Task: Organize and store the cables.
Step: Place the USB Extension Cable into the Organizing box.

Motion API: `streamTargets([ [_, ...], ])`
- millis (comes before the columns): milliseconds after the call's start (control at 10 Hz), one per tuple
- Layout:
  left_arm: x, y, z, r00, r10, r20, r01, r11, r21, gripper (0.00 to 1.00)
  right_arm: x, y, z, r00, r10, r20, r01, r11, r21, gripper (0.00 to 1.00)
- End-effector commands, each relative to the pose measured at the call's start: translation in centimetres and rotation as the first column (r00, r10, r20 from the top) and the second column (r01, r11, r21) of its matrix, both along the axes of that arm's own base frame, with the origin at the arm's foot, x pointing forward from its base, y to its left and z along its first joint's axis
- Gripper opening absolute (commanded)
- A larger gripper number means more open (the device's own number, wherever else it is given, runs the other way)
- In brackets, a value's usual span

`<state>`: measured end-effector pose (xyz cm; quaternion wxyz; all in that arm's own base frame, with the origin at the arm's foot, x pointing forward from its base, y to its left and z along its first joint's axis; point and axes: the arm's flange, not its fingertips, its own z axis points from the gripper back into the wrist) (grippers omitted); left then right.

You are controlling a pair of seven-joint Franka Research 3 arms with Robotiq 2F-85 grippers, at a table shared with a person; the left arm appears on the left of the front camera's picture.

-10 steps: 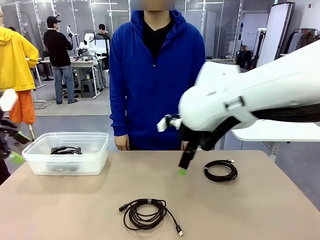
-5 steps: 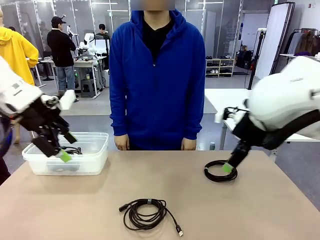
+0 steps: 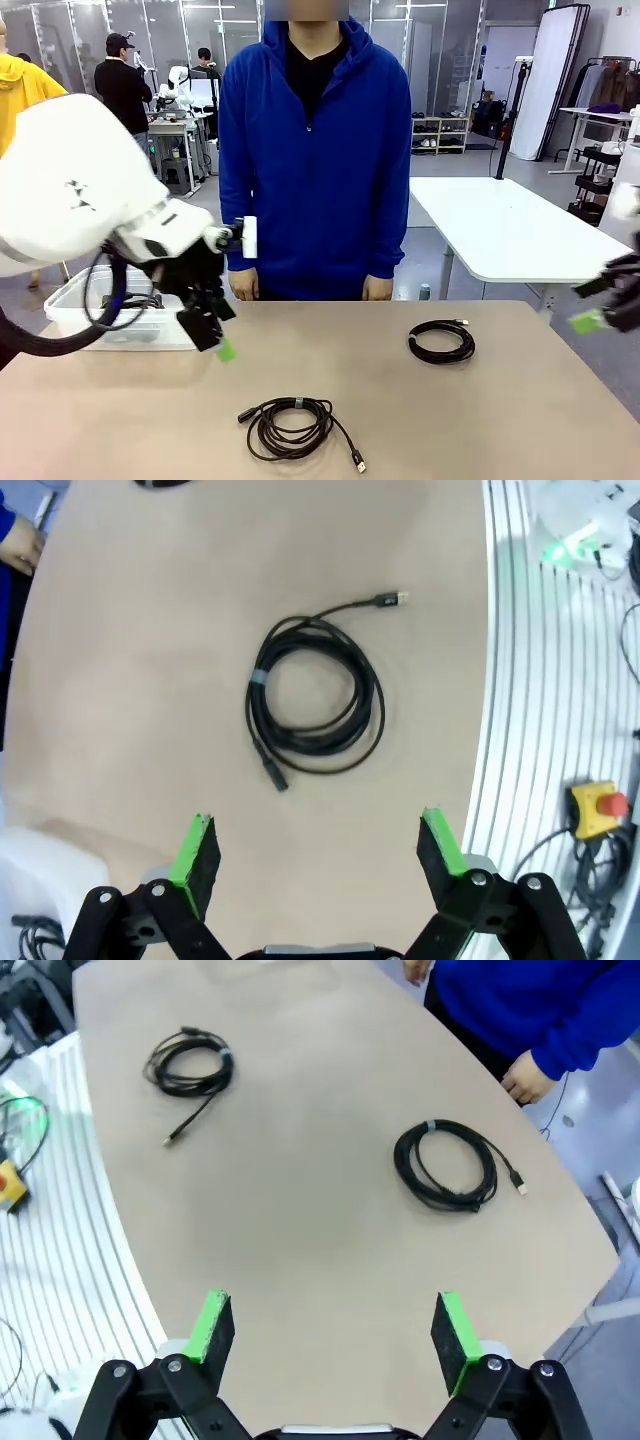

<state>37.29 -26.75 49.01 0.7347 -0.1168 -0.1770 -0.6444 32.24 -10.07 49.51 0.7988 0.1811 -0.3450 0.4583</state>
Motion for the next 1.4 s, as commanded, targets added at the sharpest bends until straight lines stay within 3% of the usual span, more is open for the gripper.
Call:
streamTargets([
  [0, 1.9, -1.9, -0.6, 0.999, 0.053, -0.003, -0.053, 0.998, 0.018, 1.00, -1.1, -4.6, -0.8, 0.996, 0.088, -0.005, -0.088, 0.996, 0.011, 1.00],
  [400, 2.2, -3.3, -2.3, 0.996, 0.083, 0.015, -0.083, 0.996, 0.022, 1.00, -2.4, -9.2, -4.0, 0.978, 0.199, 0.060, -0.206, 0.968, 0.141, 1.00],
  [500, 2.3, -2.9, -2.0, 0.997, 0.070, 0.035, -0.071, 0.997, 0.022, 1.00, -1.9, -8.9, -5.0, 0.973, 0.224, 0.049, -0.228, 0.967, 0.111, 1.00],
  [600, 2.1, -2.6, -2.4, 0.999, 0.042, -0.011, -0.042, 0.999, 0.012, 1.00, -3.2, -8.6, -3.1, 0.987, 0.154, 0.036, -0.157, 0.982, 0.108, 1.00],
  [1100, 2.2, -2.5, -2.4, 0.999, 0.047, -0.002, -0.047, 0.999, 0.013, 1.00, -3.2, -8.6, -3.1, 0.987, 0.154, 0.036, -0.157, 0.982, 0.108, 1.00],
  [1300, 3.2, -4.7, -3.8, 0.998, 0.046, -0.047, -0.039, 0.989, 0.143, 1.00, -3.2, -8.6, -3.1, 0.987, 0.154, 0.036, -0.157, 0.982, 0.108, 1.00],
])
